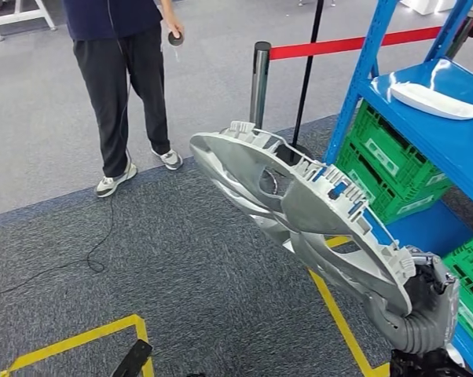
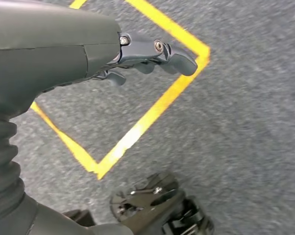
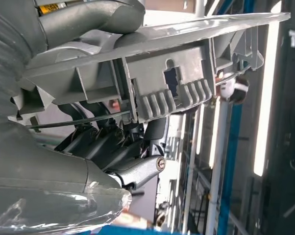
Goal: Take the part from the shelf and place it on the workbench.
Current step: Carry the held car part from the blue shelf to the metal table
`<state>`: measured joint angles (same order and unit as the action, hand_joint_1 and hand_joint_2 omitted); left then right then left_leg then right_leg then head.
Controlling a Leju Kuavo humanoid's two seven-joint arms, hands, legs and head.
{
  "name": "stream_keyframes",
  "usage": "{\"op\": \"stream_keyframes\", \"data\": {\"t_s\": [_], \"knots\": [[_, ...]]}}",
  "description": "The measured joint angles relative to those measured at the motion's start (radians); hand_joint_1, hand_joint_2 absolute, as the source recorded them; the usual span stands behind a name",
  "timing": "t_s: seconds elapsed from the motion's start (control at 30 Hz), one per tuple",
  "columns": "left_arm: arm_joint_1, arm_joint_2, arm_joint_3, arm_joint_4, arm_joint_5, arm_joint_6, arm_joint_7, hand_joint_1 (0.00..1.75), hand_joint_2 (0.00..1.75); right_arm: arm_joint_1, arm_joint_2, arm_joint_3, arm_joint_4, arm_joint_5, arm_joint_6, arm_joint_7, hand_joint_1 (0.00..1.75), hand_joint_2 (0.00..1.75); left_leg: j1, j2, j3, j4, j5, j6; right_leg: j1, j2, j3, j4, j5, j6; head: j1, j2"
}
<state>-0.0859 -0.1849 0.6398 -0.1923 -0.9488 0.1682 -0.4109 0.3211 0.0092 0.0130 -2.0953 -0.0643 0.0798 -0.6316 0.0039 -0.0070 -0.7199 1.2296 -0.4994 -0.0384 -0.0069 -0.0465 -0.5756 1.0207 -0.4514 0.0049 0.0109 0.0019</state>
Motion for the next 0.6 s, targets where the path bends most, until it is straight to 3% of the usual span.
{"op": "stream_keyframes", "data": {"t_s": [0.07,0.13,0.17,0.23,0.3,0.37,0.43,0.47,0.5,0.6], "knots": [[-0.005,0.000,0.000,0.000,0.003,0.004,0.012,0.00,1.75,-0.021,0.000,0.000,0.004,-0.011,0.001,0.000,1.75,1.75,0.000,0.037,0.072,-0.128,0.056,-0.001,0.002,-0.018,0.001,0.002,-0.003,0.006,-0.001,0.000],[-0.017,0.000,0.000,0.000,0.013,0.005,0.018,0.00,1.75,-0.043,0.000,-0.001,0.008,-0.019,0.002,0.001,1.75,1.75,-0.002,0.066,0.119,-0.214,0.079,0.007,0.008,-0.034,0.002,0.006,-0.006,0.016,0.000,0.000],[-0.022,0.001,0.000,0.000,0.016,0.005,0.019,0.00,1.75,-0.053,-0.001,-0.001,0.010,-0.021,0.003,0.001,1.75,1.75,-0.005,0.068,0.124,-0.228,0.079,0.014,0.010,-0.042,0.003,0.006,-0.007,0.022,0.001,0.000],[-0.026,0.004,0.001,0.000,0.019,0.004,0.020,0.00,1.75,-0.070,-0.002,-0.001,0.015,-0.023,0.004,0.003,1.75,1.75,-0.006,0.044,0.122,-0.232,0.083,0.030,0.006,-0.053,0.006,0.006,-0.011,0.034,0.005,0.000],[-0.028,0.007,0.002,0.000,0.021,0.003,0.021,0.00,1.75,-0.079,-0.004,-0.001,0.017,-0.024,0.004,0.003,1.75,1.75,-0.003,0.024,0.124,-0.236,0.087,0.043,0.002,-0.021,-0.007,0.043,-0.038,0.044,0.008,0.000],[-0.032,0.008,0.003,0.000,0.020,0.002,0.021,0.00,1.75,-0.081,-0.006,-0.001,0.018,-0.024,0.004,0.004,1.75,1.75,-0.002,0.003,0.125,-0.237,0.089,0.052,0.000,0.028,-0.062,0.159,-0.095,0.049,0.013,0.000],[-0.034,0.008,0.003,0.000,0.013,-0.001,0.021,0.00,1.75,-0.080,-0.007,-0.002,0.020,-0.024,0.006,0.004,1.75,1.75,-0.003,-0.017,0.124,-0.237,0.089,0.055,-0.001,0.044,-0.127,0.281,-0.136,0.050,0.015,0.000],[-0.033,0.008,0.003,0.000,0.009,-0.003,0.020,0.00,1.75,-0.079,-0.007,-0.002,0.022,-0.023,0.006,0.004,1.75,1.75,-0.003,-0.026,0.124,-0.236,0.089,0.056,-0.001,0.046,-0.140,0.299,-0.132,0.050,0.015,0.000],[-0.033,0.008,0.003,0.000,0.005,-0.006,0.020,0.00,1.75,-0.078,-0.008,-0.002,0.023,-0.023,0.007,0.006,1.75,1.75,-0.003,-0.033,0.125,-0.236,0.089,0.056,-0.002,0.046,-0.134,0.276,-0.108,0.049,0.015,0.000],[-0.033,0.006,0.002,0.000,-0.002,-0.017,0.017,0.00,1.75,-0.077,-0.009,-0.002,0.023,-0.025,0.009,0.011,1.75,1.75,-0.004,-0.050,0.128,-0.233,0.086,0.049,-0.007,0.055,-0.044,0.078,-0.011,0.049,0.016,0.000]]}}
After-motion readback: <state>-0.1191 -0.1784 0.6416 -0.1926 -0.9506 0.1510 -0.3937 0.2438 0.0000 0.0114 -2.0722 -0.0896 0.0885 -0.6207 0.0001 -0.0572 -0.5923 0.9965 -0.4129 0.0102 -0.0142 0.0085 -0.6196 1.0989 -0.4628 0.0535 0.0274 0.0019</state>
